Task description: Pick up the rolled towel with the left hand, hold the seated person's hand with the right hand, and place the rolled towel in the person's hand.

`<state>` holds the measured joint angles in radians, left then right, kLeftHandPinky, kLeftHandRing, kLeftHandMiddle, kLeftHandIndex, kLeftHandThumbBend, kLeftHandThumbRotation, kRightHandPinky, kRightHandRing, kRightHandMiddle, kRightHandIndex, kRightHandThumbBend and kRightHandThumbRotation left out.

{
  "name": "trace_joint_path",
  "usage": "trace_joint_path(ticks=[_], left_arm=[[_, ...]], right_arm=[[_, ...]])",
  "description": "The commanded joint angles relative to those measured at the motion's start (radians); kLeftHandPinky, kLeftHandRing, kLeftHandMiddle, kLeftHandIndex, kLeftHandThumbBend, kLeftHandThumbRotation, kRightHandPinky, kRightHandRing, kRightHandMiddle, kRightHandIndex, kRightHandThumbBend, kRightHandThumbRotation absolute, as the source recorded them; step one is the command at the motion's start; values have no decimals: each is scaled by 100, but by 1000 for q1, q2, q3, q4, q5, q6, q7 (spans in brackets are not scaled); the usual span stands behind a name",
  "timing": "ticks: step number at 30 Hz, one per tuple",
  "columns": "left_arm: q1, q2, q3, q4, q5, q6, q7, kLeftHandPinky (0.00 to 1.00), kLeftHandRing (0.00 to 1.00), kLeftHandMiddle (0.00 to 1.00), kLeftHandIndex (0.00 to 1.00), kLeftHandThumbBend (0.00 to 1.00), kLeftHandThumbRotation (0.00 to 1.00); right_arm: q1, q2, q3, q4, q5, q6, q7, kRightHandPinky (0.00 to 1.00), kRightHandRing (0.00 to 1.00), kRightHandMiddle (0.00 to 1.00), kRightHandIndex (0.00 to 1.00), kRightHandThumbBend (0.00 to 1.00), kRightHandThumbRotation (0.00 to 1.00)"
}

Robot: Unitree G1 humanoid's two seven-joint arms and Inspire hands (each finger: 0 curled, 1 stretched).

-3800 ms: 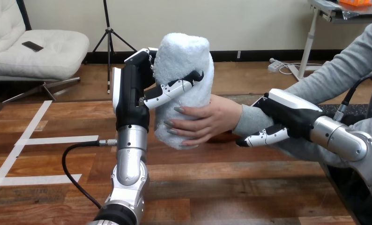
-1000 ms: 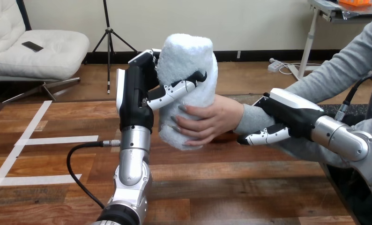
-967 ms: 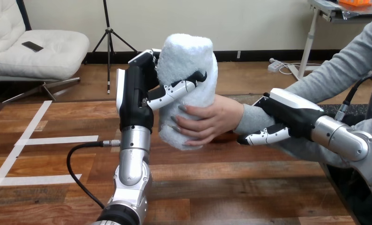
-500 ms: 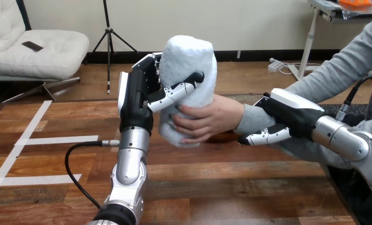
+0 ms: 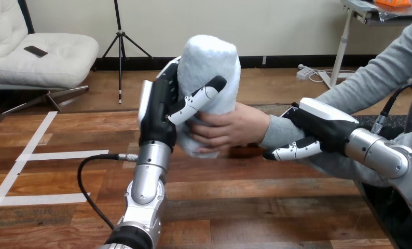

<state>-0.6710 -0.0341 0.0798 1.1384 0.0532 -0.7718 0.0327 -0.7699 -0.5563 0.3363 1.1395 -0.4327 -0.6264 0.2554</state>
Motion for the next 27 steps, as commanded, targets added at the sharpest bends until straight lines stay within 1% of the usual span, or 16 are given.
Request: trace_joint_path(ticks=[1,4,12,18,21,24,27], left_arm=[[-42,15,-24,-47,34,-3,24,99,100,100,100,100,87],[-40,18,-32,-48,56,-4,60,99,100,98,100,100,89],[-33,17,-39,-51,75,-5,102,100,99,95,98,100,93],[-28,17,-40,-53,77,-10,103,100,99,95,97,100,94],[-25,16,-39,-58,72,-2,90,100,99,97,98,100,95],[-23,17,-39,-61,66,-4,78,100,100,99,99,100,95],[-20,17,-37,-65,58,0,60,100,100,99,100,100,95]], right_arm=[[-50,47,-10,-59,12,-35,-1,28,31,37,39,64,46],[-48,47,-10,-61,13,-39,-2,28,31,37,39,64,46],[-46,46,-10,-59,13,-46,-3,27,31,36,39,64,46],[-44,46,-11,-60,16,-34,7,27,31,37,39,65,46],[-42,46,-12,-58,17,-41,2,28,32,37,40,65,47],[-42,45,-11,-60,16,-34,5,29,33,38,41,66,47],[-40,47,-15,-58,22,-37,9,30,34,39,41,66,48]])
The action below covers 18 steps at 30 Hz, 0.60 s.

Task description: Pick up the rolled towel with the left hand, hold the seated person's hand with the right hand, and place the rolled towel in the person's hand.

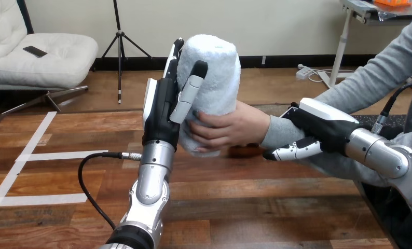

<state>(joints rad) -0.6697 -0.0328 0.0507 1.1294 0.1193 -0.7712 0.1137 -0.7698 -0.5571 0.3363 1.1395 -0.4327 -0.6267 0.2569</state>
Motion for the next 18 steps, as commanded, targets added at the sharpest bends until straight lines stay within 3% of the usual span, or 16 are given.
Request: trace_joint_path(ticks=[1,18], left_arm=[[-20,16,-8,-58,-8,1,-21,100,100,99,100,100,95],[7,4,6,-99,-62,13,-85,100,100,100,100,100,99]], right_arm=[[-39,48,-15,-58,23,-36,8,30,34,39,41,66,48],[-29,49,-30,-80,41,-1,62,39,43,49,51,77,58]])
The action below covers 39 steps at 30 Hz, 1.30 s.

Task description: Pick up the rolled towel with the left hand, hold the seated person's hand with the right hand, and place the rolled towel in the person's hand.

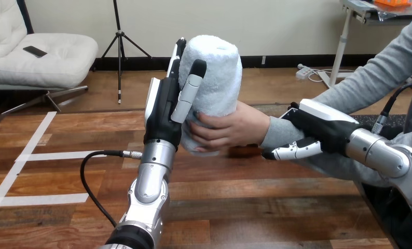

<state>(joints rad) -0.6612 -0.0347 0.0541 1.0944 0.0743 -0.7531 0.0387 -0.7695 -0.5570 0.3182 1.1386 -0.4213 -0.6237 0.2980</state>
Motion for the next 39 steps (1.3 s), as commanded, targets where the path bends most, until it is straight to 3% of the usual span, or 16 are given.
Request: trace_joint_path(ticks=[1,13,19,39], left_arm=[[2,2,7,-69,-26,-7,-16,100,100,100,100,100,99],[56,-33,28,-180,-161,20,-131,100,100,100,100,100,100],[91,-34,22,-251,-191,50,-161,100,100,100,100,98,100],[221,-31,12,-472,-203,144,-183,100,100,100,100,94,100]], right_arm=[[-29,49,-12,-80,28,-3,22,40,44,49,52,78,58],[-19,38,0,-110,-3,7,15,56,62,65,65,87,68],[-12,34,3,-124,-15,20,15,63,70,71,71,92,73],[1,26,7,-136,-40,18,2,70,82,85,87,100,92]])
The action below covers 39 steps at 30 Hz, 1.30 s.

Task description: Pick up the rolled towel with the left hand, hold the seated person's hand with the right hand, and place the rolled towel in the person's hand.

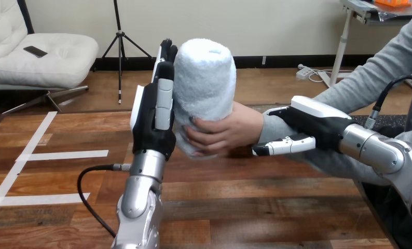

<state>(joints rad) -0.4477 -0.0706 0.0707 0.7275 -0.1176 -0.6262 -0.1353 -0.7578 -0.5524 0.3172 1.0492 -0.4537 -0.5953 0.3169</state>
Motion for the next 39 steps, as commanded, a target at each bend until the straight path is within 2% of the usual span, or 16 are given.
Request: trace_joint_path(ticks=[1,11,14,17,20,22,26,32,39], left_arm=[[19,7,-6,-119,-12,18,-15,100,100,100,100,94,100],[116,6,-18,-262,-17,73,-31,100,100,100,100,95,100],[149,8,-22,-300,-14,83,-32,100,100,100,100,93,100],[176,7,-24,-333,-19,87,-35,100,100,100,100,91,100],[205,7,-26,-364,-29,91,-44,100,100,100,100,89,100],[228,7,-29,-388,-33,94,-46,100,100,100,100,88,100],[261,7,-32,-427,-43,100,-51,100,100,100,100,86,100],[332,17,-39,-496,-47,106,-54,100,100,100,100,85,100],[399,30,-37,-554,-60,108,-71,100,100,100,99,84,100]], right_arm=[[-7,20,6,-55,-5,-9,-15,70,82,85,87,100,92],[9,19,-10,-71,11,-1,-10,70,83,85,89,100,97],[16,14,-9,-78,4,-7,-25,69,83,85,89,100,98],[30,13,-19,-102,14,7,-25,68,82,85,89,100,99],[46,12,-30,-115,25,0,-36,68,82,85,89,100,100],[60,20,-47,-128,50,10,-36,68,82,85,89,100,100],[82,19,-58,-162,72,32,-31,69,83,86,89,100,100],[137,38,-108,-219,157,45,-31,72,85,87,89,100,100],[194,52,-145,-285,216,24,-53,74,85,87,88,100,100]])
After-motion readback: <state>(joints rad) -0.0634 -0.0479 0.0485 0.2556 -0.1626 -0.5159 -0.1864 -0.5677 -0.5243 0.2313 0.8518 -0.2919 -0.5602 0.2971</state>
